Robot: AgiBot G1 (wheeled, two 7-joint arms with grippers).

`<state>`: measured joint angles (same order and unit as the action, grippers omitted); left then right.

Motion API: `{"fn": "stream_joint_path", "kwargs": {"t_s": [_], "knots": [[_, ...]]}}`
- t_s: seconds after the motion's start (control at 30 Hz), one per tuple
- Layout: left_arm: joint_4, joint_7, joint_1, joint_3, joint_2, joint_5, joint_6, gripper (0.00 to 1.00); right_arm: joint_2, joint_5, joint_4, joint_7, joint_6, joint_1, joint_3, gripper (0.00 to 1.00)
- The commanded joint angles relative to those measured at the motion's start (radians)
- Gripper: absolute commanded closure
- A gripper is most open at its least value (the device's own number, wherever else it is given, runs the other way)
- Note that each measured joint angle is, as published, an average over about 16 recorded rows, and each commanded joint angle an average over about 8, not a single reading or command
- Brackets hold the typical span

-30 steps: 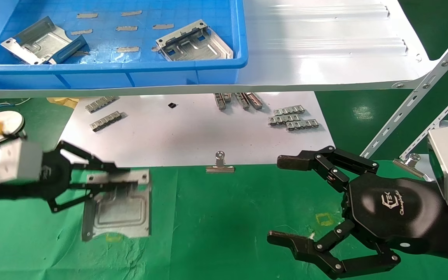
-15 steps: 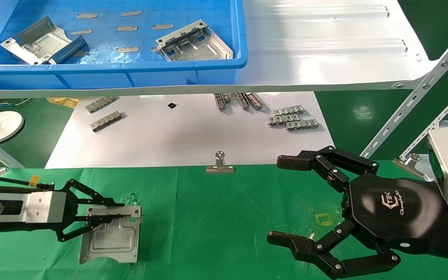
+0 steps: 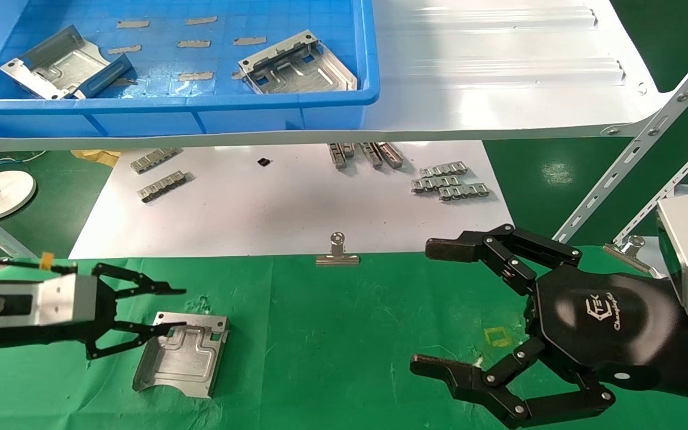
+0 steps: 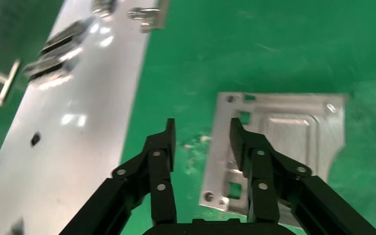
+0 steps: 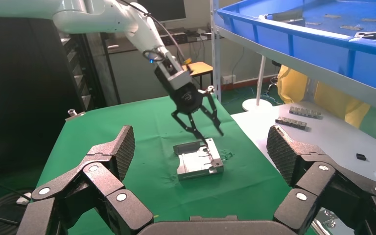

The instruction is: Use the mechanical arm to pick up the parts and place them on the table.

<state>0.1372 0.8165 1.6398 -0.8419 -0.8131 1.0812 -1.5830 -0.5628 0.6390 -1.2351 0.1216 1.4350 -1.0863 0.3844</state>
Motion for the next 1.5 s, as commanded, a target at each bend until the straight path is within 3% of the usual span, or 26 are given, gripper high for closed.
{"fn": "stream_joint_path", "kwargs": {"t_s": [0.03, 0.27, 0.73, 1.5], "knots": [[-0.020, -0.032, 0.007, 0.003, -0.001, -0.011, -0.006, 0.00, 0.000, 0.000, 0.000, 0.000, 0.000, 0.000, 0.000, 0.00], [-0.028, -0.176, -0.031, 0.047, 0.018, -0.110, -0.017, 0.00, 0.000, 0.000, 0.000, 0.000, 0.000, 0.000, 0.000, 0.00], [0.005, -0.192, -0.046, 0.061, 0.024, -0.117, -0.015, 0.00, 0.000, 0.000, 0.000, 0.000, 0.000, 0.000, 0.000, 0.00], [0.436, -0.500, -0.243, 0.251, 0.091, -0.207, 0.024, 0.00, 0.000, 0.000, 0.000, 0.000, 0.000, 0.000, 0.000, 0.00]]}}
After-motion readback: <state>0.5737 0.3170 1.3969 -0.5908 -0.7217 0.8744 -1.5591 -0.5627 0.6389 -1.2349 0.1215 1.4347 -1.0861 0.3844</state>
